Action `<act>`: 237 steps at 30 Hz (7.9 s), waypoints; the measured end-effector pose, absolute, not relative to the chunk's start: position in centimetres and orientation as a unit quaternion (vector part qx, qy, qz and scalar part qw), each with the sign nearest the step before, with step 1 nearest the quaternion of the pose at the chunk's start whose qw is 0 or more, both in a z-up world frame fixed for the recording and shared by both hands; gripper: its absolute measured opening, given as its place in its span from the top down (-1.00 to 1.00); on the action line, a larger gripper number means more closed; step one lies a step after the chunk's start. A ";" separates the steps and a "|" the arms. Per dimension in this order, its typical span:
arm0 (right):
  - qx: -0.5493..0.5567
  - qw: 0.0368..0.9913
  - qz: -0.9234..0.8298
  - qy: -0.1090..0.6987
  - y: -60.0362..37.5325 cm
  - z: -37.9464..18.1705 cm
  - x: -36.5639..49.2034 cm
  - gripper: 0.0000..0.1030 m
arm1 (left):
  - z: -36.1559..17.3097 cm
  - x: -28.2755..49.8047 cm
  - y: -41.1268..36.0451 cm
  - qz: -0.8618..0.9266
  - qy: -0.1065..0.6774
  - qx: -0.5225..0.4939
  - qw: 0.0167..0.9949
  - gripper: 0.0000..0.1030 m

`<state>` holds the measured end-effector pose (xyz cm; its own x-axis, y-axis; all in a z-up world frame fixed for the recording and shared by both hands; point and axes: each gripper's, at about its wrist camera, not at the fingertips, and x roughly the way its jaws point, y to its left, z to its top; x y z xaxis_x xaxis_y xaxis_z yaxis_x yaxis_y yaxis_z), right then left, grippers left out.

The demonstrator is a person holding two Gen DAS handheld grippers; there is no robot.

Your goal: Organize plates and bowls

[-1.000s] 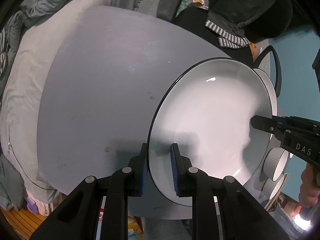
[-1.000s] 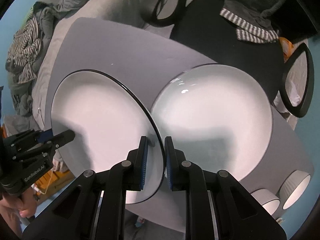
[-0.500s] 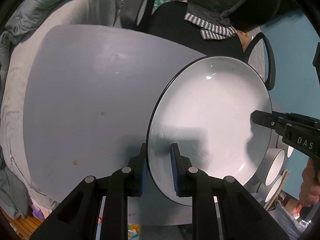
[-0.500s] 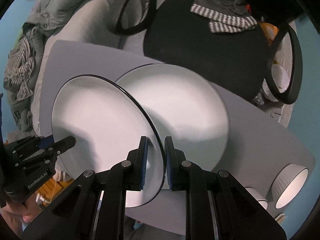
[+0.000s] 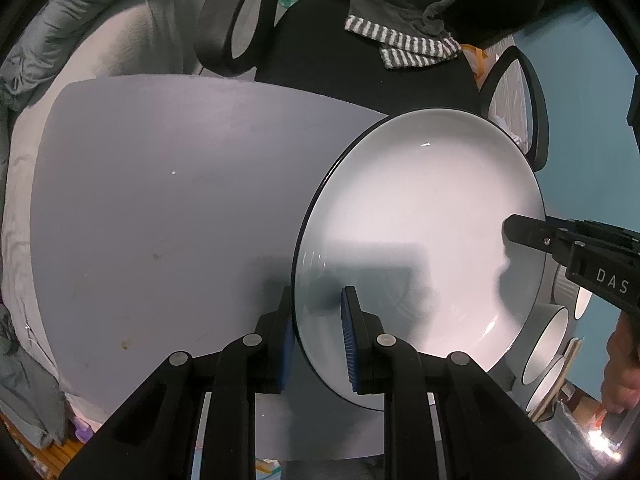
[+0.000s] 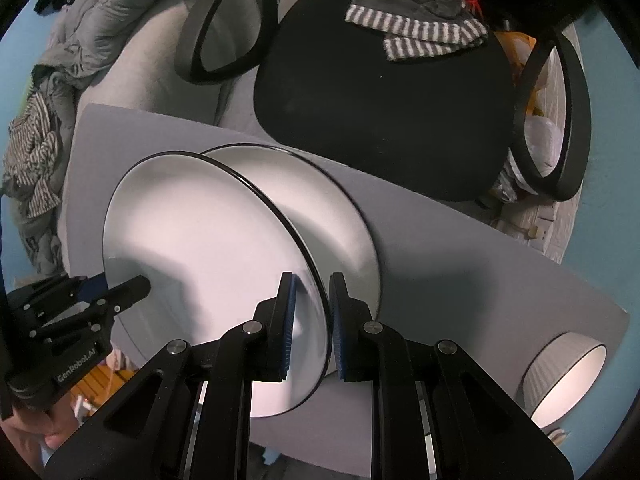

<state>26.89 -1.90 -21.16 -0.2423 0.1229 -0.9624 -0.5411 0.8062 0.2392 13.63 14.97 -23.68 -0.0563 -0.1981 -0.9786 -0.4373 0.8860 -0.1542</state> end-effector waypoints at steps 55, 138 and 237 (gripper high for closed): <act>-0.156 0.553 0.215 0.790 -1.8 -22.5 27.5 0.17 | -24.2 17.0 11.5 0.099 0.758 -0.134 0.631 0.15; -0.131 0.768 0.167 0.604 -22.4 -5.3 18.7 -0.35 | -9.9 8.7 -2.7 0.023 0.617 -0.078 0.783 -0.18; -0.094 0.667 0.191 0.714 -28.3 -21.4 21.0 0.78 | -26.7 13.2 -12.6 -0.043 0.730 -0.102 0.674 0.71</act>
<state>21.02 -28.28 -21.44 -0.0935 0.1207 -0.9883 -0.3897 0.9090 0.1478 13.16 -12.63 -26.65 -0.0700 -0.2065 -0.9759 -0.0906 0.9756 -0.1999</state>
